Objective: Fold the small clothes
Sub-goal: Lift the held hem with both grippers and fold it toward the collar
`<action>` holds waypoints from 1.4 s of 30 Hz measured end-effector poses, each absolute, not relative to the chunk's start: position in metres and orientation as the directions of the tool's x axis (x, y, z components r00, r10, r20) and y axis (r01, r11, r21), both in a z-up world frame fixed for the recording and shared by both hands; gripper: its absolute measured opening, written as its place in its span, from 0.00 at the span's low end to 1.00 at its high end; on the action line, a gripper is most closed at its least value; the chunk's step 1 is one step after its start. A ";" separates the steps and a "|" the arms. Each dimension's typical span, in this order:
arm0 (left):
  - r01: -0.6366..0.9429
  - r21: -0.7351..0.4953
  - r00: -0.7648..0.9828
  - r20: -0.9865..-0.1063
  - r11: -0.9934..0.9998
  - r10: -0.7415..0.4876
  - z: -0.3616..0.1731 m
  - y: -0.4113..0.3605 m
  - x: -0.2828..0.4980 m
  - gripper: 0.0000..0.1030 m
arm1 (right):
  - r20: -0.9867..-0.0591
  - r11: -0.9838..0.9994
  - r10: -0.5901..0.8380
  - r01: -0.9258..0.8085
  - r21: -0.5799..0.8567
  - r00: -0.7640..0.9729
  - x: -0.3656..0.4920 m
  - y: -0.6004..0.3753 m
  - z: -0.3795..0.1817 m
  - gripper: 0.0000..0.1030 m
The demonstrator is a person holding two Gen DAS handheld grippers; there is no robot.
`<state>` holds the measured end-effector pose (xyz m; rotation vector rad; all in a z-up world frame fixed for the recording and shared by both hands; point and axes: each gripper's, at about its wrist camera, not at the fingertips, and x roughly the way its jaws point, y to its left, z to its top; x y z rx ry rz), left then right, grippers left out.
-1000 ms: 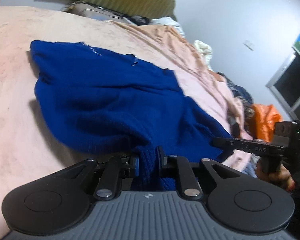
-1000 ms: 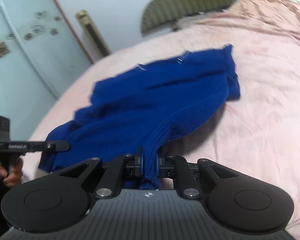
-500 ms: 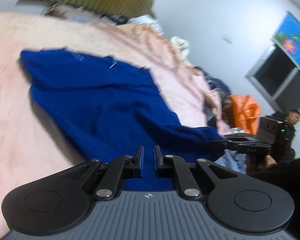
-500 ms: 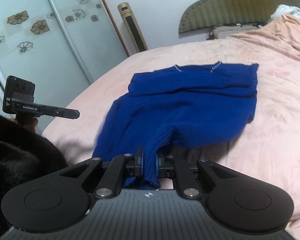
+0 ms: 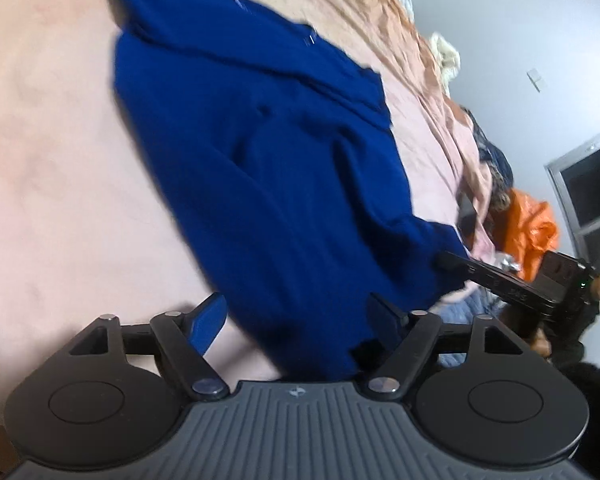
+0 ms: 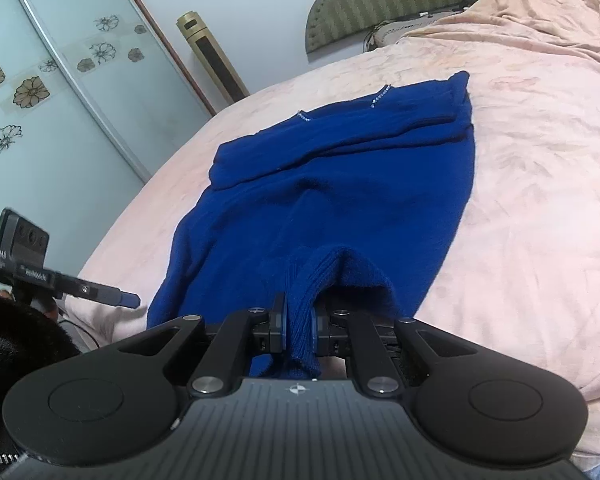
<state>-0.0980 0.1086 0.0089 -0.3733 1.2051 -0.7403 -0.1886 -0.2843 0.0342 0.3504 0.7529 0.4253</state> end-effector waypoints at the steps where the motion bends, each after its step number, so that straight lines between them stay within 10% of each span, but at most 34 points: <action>1: 0.324 -0.621 0.132 -0.717 0.714 -0.684 0.008 0.099 -0.095 0.76 | -0.580 0.859 0.489 -0.244 0.450 0.652 -0.188 -0.283 0.034 0.15; 7: 0.352 -0.585 0.059 -0.765 0.730 -0.641 -0.009 0.073 -0.096 0.75 | -0.565 0.855 0.495 -0.252 0.454 0.660 -0.190 -0.282 0.034 0.15; 9: 0.319 -0.626 0.064 -0.735 0.712 -0.675 -0.012 0.082 -0.096 0.24 | -0.557 0.854 0.496 -0.256 0.454 0.666 -0.191 -0.281 0.035 0.15; 12: 0.284 -0.655 0.071 -0.713 0.700 -0.697 -0.013 0.090 -0.097 0.07 | -0.541 0.854 0.497 -0.271 0.444 0.678 -0.190 -0.280 0.040 0.15; 42: 0.406 -0.552 0.516 -0.519 0.728 -0.681 0.077 0.130 -0.073 0.01 | -0.326 0.759 0.488 -0.209 0.616 0.810 -0.143 -0.304 0.074 0.14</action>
